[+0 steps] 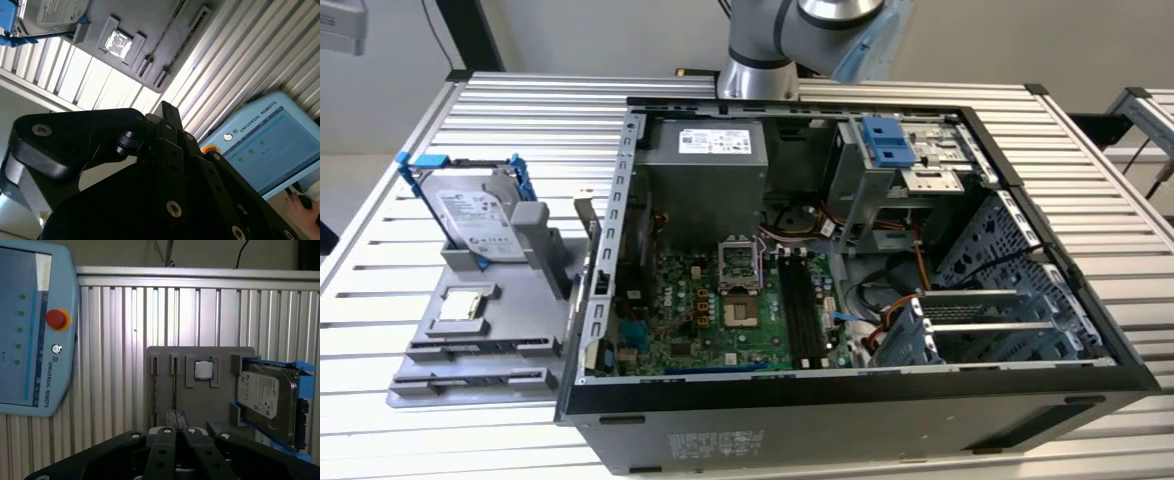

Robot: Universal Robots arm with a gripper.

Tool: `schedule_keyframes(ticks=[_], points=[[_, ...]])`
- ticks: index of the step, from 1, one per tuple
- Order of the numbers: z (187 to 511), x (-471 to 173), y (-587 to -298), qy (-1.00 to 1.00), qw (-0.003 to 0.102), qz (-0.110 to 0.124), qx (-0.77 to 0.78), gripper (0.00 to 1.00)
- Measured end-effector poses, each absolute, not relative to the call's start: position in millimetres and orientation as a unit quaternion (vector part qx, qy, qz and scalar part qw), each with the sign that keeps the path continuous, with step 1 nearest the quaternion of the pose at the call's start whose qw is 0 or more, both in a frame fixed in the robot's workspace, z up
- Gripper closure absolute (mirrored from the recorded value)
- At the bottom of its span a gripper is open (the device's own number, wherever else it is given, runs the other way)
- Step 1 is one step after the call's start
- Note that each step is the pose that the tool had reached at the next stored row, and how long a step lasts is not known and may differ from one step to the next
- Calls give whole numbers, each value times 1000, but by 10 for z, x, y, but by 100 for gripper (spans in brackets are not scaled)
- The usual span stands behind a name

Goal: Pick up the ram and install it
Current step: 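Pick up the ram and move it above insertion slot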

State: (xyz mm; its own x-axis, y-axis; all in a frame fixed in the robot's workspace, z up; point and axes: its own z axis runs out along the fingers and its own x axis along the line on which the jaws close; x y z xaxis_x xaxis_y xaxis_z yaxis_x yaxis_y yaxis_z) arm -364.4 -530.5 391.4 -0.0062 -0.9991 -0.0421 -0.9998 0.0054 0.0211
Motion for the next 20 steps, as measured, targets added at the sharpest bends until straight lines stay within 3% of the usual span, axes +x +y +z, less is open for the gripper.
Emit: schedule_keyframes(ticks=[20], points=[[3826, -3619, -5305, 708, 8, 22, -706, 100]])
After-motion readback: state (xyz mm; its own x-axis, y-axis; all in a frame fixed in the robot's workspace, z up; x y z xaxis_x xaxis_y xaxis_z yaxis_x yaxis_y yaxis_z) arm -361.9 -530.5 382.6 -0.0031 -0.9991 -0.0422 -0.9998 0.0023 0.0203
